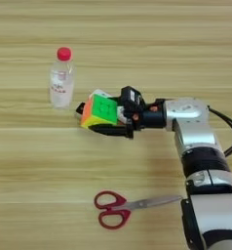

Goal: Move the objects on the table

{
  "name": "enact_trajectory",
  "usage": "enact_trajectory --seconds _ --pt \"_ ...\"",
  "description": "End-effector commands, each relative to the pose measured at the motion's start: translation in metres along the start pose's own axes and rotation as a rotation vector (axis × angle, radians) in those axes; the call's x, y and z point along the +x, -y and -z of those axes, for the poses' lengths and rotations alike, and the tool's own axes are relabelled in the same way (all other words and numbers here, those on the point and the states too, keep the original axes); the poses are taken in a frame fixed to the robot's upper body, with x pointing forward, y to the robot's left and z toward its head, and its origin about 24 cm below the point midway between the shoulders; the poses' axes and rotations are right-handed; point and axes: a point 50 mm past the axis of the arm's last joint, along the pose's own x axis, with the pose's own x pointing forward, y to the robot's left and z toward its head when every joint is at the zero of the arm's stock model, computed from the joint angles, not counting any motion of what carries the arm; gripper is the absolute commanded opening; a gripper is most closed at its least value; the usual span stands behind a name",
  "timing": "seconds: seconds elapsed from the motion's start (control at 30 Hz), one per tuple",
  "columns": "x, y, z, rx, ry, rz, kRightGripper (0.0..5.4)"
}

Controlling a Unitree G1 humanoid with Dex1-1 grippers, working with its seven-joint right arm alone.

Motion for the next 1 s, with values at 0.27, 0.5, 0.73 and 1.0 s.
enact_trajectory --seconds 0.27,0.5,0.73,1.0 --pt "-0.021 0.047 -0.079 -0.148 0.316 0.297 3.32" --pt "-0.034 0.069 -0.096 -0.159 0.407 0.543 3.32" --pt "-0.053 0.093 -0.099 -0.146 0.339 0.916 3.32" --pt "-0.058 0.101 -0.080 -0.186 0.064 1.122 3.32"
